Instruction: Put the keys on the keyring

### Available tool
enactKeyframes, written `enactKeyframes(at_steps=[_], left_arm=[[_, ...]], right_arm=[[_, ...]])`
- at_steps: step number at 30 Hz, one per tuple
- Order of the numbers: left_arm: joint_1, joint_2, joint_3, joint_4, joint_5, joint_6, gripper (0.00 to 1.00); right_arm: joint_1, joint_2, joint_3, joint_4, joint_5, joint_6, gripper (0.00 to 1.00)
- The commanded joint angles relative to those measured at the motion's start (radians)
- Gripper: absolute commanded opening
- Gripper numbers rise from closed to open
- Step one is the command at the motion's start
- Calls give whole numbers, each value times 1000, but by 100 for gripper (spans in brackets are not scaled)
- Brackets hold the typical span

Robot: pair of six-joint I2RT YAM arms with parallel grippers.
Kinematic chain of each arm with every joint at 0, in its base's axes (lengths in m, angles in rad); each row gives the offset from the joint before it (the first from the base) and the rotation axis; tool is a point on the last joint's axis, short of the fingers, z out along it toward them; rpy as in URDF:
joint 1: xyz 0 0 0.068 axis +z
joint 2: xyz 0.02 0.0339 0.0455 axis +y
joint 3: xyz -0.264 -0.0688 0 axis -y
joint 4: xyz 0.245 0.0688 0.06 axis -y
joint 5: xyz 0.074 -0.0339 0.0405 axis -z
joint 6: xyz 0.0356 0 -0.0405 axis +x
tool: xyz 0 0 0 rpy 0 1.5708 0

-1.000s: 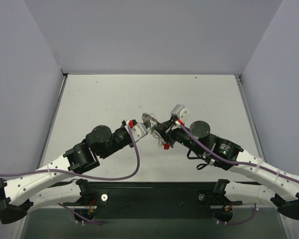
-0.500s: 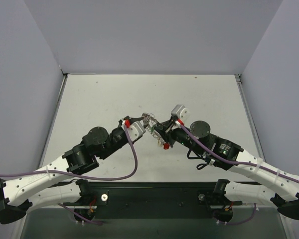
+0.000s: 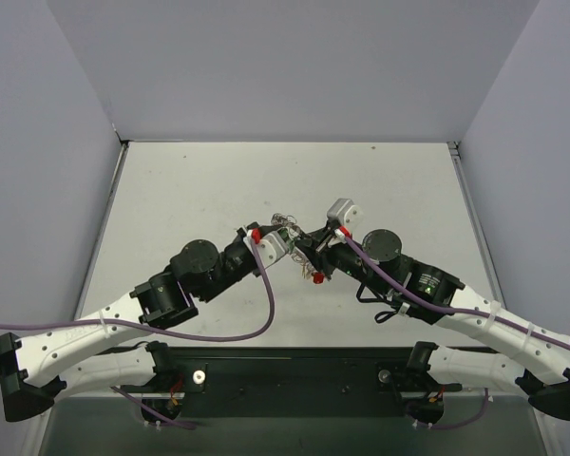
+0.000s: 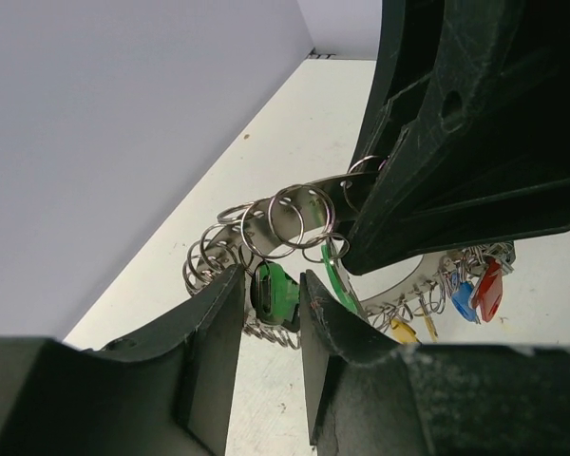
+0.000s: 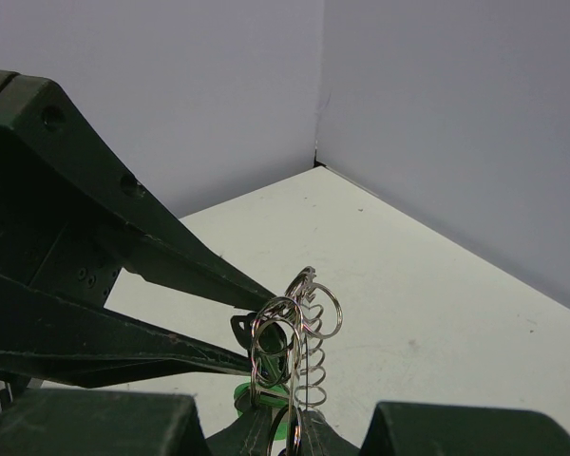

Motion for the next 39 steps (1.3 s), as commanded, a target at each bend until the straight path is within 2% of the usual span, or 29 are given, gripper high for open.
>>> enactKeyframes(at_steps=[1,7,10,13,21,39], left_arm=[[-9,-13,15,97,-16,13,39],[-11,-11,4,131,-23,18,38],[-9,-2,7,131,-20,24,29],[-9,10,12,117,-19,27,25],[-11,-8,4,102,-27,21,0],[-39,-34,-16,37,-51,-19,0]], right_arm=[[-7,-25,3,107,-6,-2,0],[-5,-25,2,107,-9,-2,0],[-7,-28,0,107,-9,-2,0],[-7,-31,0,106,-8,-3,0],[-10,-32,-1,107,-8,-2,0],[-11,-20,6,121,-17,3,0]])
